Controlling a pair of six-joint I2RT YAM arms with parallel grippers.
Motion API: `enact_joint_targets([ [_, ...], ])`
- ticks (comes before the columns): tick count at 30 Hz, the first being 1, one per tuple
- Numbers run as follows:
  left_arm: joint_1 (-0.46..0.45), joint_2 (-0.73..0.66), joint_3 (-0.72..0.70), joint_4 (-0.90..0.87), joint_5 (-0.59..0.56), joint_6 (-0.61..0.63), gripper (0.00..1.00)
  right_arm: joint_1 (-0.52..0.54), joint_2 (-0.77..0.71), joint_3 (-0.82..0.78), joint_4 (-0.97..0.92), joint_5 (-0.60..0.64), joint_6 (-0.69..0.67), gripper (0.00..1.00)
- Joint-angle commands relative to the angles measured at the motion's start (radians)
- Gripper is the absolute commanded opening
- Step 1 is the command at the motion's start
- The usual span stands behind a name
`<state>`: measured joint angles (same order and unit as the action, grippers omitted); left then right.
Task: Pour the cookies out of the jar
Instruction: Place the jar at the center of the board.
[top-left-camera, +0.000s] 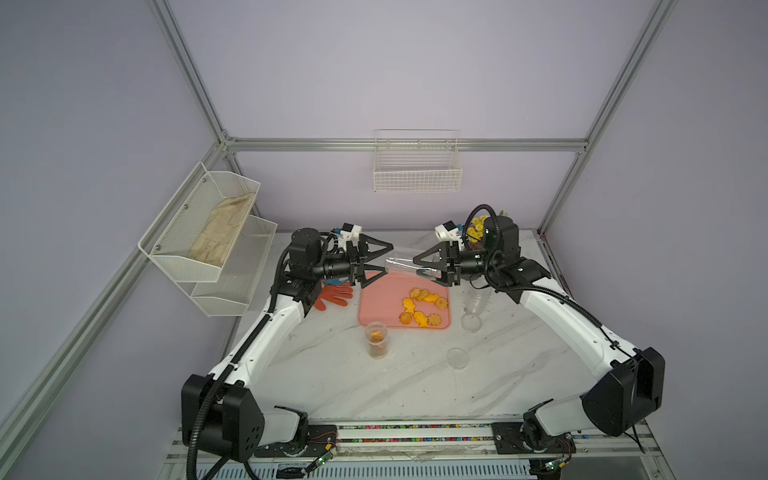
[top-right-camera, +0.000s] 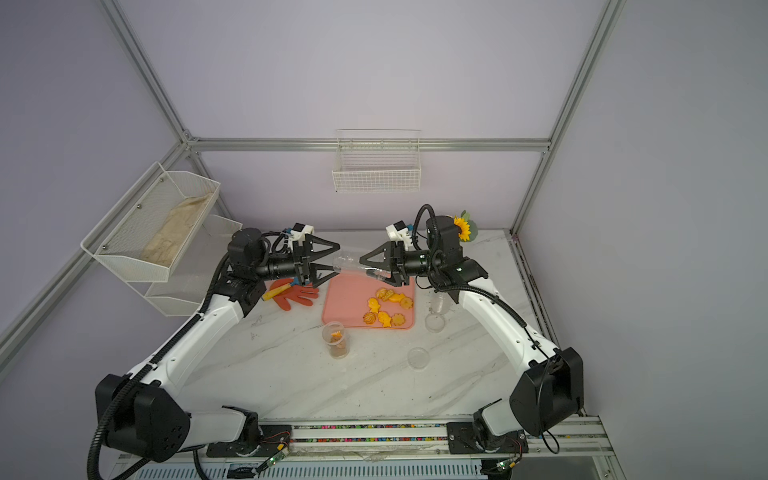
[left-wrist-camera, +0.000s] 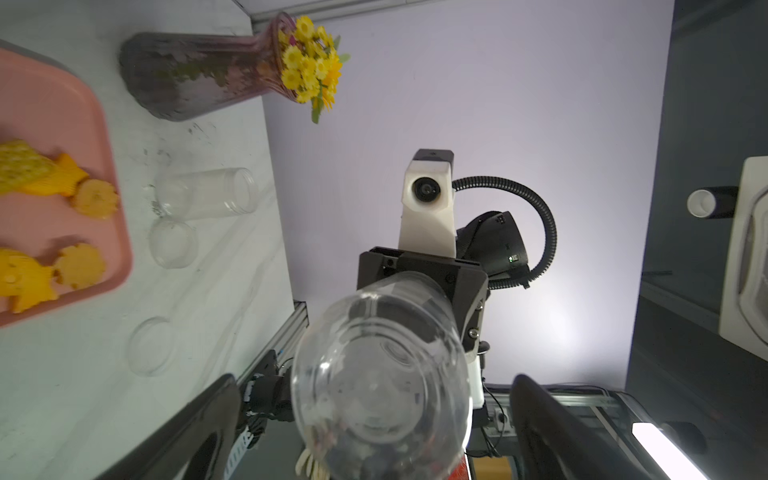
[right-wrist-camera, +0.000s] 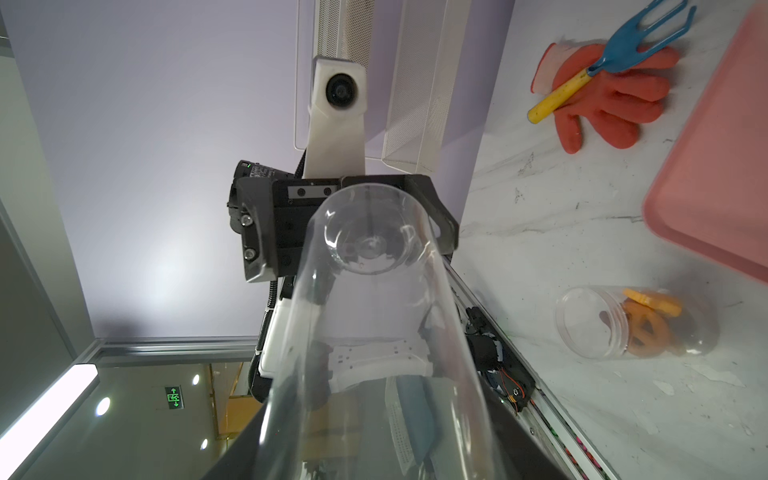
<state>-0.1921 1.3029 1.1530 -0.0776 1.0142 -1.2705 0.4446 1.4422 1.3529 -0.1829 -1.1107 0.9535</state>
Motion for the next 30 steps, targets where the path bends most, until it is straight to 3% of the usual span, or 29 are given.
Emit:
enact_joint_targets([
  [1, 0.057, -0.091, 0.153, -0.393, -0.177, 0.297, 1.00, -0.004, -0.038, 0.052, -0.297, 0.036, -0.196, 0.59],
  [6, 0.093, -0.152, 0.148, -0.514, -0.303, 0.390, 1.00, -0.002, 0.001, 0.139, -0.832, 0.276, -0.564, 0.58],
  [10, 0.100, -0.162, 0.126, -0.516, -0.308, 0.387, 1.00, 0.008, 0.041, 0.160, -1.105, 0.528, -0.712, 0.57],
  [14, 0.102, -0.157, 0.119, -0.515, -0.303, 0.382, 1.00, 0.048, 0.049, 0.120, -1.154, 0.642, -0.722, 0.56],
  [21, 0.102, -0.169, 0.095, -0.514, -0.293, 0.383, 1.00, 0.213, 0.145, 0.107, -1.181, 0.849, -0.685, 0.55],
  [30, 0.104, -0.215, 0.064, -0.576, -0.304, 0.431, 1.00, 0.309, 0.301, 0.157, -1.160, 0.965, -0.669, 0.55],
])
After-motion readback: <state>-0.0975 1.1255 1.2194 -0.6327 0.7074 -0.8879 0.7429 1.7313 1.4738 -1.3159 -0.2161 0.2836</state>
